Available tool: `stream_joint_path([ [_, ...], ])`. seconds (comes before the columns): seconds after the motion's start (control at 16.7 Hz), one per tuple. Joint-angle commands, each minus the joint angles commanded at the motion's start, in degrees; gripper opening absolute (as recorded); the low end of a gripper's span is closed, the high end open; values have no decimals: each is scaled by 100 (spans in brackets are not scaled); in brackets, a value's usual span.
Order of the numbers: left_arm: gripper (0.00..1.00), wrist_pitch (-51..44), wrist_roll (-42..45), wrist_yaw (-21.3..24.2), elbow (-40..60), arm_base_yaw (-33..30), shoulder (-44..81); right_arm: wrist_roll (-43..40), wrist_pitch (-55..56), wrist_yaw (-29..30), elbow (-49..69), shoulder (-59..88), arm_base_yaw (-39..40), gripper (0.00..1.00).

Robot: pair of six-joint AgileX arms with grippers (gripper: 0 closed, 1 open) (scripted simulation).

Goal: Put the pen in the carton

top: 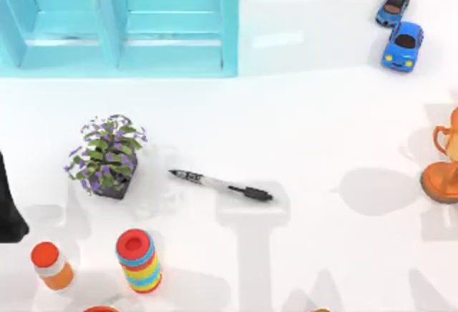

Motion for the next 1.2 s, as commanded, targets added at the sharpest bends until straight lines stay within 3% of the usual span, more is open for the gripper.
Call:
stream_joint_path([
  [0.3,100,0,0,0,0,0,0,-61,-206,-2,295,296,65,100],
  [0.54,100,0,0,0,0,0,0,-295,-992,-16,1437,1432,322,100],
  [0.84,100,0,0,0,0,0,0,-766,-2558,-57,3756,3715,851,100],
  [1.2,100,0,0,0,0,0,0,-1476,-4862,-165,7327,7172,1688,100],
])
